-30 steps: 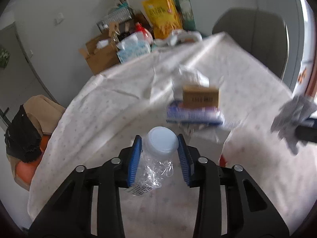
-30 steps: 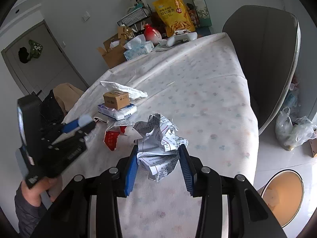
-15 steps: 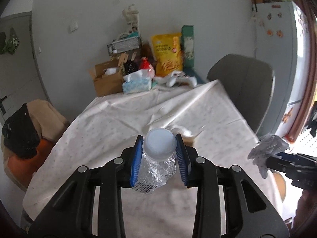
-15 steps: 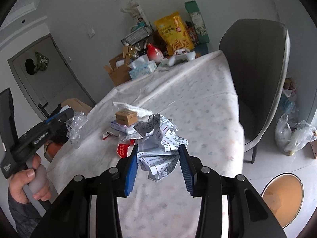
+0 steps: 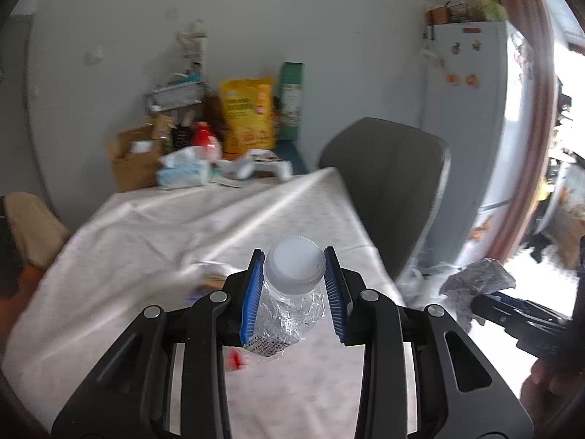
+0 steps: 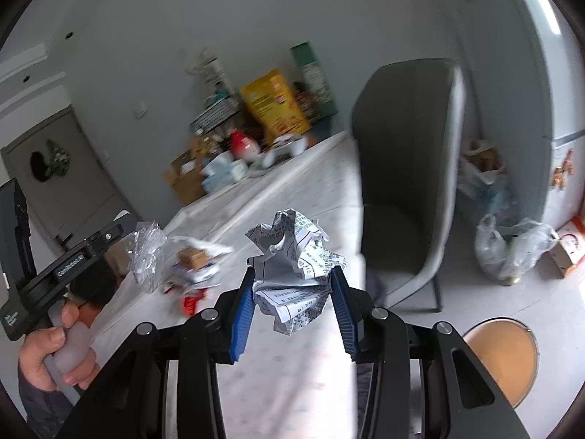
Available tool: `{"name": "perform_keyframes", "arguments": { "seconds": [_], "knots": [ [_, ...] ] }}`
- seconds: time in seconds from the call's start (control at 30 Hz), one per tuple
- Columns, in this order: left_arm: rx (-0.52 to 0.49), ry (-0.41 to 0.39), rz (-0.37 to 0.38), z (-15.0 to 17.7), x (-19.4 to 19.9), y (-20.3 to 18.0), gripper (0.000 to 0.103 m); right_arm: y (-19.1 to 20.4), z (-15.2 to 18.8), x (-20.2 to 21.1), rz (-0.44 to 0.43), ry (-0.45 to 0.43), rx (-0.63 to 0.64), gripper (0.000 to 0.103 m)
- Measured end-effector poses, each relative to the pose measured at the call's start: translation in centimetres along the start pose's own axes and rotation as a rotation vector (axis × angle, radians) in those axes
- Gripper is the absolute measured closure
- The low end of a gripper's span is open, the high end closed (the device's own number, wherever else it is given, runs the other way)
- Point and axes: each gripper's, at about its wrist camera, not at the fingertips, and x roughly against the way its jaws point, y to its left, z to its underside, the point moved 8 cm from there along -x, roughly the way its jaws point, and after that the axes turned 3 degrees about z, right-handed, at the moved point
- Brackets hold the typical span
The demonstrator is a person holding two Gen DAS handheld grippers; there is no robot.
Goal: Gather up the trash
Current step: 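Carry the bottle and foil wrapper in both grippers over the bin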
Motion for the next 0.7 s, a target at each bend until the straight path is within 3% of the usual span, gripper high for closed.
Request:
{"name": "perform_keyframes", "arguments": {
  "seconds": [0.2,0.47,0.7],
  "knots": [
    [0.049,0.063,0.197,-0.3,-2.7,-5.0,0.07,-5.1,-2.0,2.8,0.12,-0.057,0.03,0.063],
    [0.026,0.142,0.35,0.2,-7.0,-12.8,0.07,-13.7,-1.6,4.7,0.247,-0.033,-0.016,0.062],
    [-0.042,0.235,0.458,1.6,-10.5,-20.3,0.07,-20.5,0.3,3.9,0.3,0.034,-0.111,0.062]
  ]
}}
